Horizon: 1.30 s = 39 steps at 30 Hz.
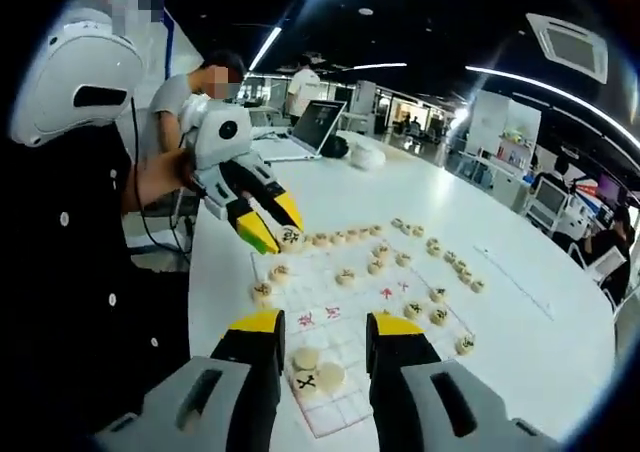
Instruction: Pick up the chess pieces one by one and place each piece onto its starting position on the chessboard, setting the pieces on their correct points until all the chess pieces are arranged in the starting layout
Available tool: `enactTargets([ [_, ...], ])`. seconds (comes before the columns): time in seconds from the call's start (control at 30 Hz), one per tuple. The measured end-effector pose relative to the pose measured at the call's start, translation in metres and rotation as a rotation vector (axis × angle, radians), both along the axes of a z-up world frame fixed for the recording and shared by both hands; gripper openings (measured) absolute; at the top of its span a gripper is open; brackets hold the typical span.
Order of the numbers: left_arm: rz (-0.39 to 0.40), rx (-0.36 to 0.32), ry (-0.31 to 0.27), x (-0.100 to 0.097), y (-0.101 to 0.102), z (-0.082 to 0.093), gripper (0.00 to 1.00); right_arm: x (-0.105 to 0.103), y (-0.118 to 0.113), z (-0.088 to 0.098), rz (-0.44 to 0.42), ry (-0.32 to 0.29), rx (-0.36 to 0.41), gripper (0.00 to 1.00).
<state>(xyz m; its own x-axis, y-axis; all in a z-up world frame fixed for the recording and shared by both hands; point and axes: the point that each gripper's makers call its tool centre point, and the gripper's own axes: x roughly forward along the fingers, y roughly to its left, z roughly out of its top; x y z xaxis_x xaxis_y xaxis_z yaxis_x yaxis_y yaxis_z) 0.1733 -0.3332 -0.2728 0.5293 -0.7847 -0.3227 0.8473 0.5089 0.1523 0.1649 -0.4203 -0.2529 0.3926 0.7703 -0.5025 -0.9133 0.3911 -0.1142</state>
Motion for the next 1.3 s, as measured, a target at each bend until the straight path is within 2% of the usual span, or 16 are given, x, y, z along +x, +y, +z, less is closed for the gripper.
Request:
enactTargets([
  [0.1, 0.014, 0.002, -0.032, 0.0, -0.005, 0.002, 0.2, 0.003, 0.011, 0.001, -0.005, 0.036, 0.008, 0.33],
  [0.17, 0.046, 0.04, -0.085, 0.006, -0.005, 0.002, 0.2, 0.005, 0.018, 0.001, -0.017, 0.061, 0.014, 0.32],
  [0.23, 0.059, 0.043, -0.1, 0.006, -0.008, 0.002, 0.2, 0.008, 0.024, 0.0, -0.027, 0.087, 0.015, 0.32],
  [0.47, 0.12, 0.049, -0.135, 0.015, -0.01, 0.004, 0.2, 0.02, 0.038, 0.001, -0.053, 0.135, 0.034, 0.3],
  [0.6, 0.141, 0.045, -0.128, 0.02, -0.01, 0.003, 0.2, 0.024, 0.043, -0.002, -0.058, 0.158, 0.033, 0.3],
  [0.83, 0.177, 0.056, -0.163, 0.028, -0.013, 0.007, 0.2, 0.028, 0.055, -0.008, -0.067, 0.196, 0.032, 0.3],
  [1.0, 0.196, 0.101, -0.195, 0.032, -0.013, 0.004, 0.2, 0.037, 0.066, -0.006, -0.094, 0.218, 0.058, 0.29],
  [1.03, 0.199, 0.141, -0.236, 0.033, -0.012, 0.005, 0.2, 0.038, 0.068, -0.006, -0.098, 0.233, 0.064, 0.29],
  [1.07, 0.206, 0.156, -0.253, 0.034, -0.012, 0.005, 0.2, 0.038, 0.069, -0.007, -0.097, 0.244, 0.066, 0.29],
  [1.3, 0.219, 0.199, -0.289, 0.03, -0.012, 0.005, 0.2, 0.041, 0.077, -0.012, -0.11, 0.267, 0.057, 0.25],
])
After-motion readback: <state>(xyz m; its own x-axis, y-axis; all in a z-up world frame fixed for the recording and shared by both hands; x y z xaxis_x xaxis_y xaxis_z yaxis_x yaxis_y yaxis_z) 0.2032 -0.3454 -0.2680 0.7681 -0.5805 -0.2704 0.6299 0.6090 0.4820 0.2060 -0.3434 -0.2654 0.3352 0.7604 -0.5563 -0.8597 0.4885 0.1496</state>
